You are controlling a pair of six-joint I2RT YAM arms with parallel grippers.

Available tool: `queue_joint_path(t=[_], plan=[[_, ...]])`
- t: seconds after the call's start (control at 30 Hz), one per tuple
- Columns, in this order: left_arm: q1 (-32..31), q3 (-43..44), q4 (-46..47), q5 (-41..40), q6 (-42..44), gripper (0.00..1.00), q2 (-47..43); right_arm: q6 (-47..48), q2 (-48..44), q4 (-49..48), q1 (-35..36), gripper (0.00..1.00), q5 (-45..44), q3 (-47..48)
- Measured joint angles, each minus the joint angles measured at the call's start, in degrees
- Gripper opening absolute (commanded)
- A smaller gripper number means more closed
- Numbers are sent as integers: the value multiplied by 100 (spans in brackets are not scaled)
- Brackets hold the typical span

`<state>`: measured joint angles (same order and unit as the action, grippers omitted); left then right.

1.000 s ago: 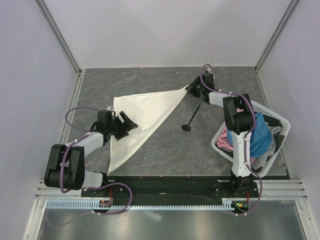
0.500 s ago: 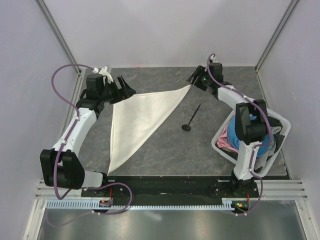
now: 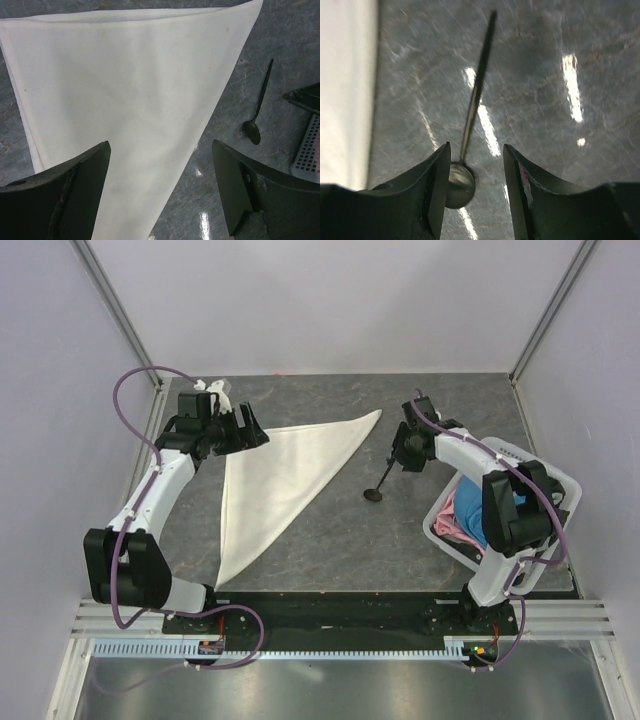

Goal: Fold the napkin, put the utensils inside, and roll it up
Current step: Grab a utensil with the right arm

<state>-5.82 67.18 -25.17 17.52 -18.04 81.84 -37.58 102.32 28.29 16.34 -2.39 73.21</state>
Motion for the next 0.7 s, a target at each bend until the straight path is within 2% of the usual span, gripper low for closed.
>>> queue_joint_path(t=[0.23, 0.53, 0.7], plan=[[2, -168, 4, 264, -2, 89, -352, -389, 240, 398, 424, 52, -326, -28], [0, -195, 33, 636, -9, 88, -365, -813, 780, 588, 898, 47, -629, 149], [-13, -195, 42, 776, -11, 88, -365, -953, 901, 684, 929, 38, -780, 278]])
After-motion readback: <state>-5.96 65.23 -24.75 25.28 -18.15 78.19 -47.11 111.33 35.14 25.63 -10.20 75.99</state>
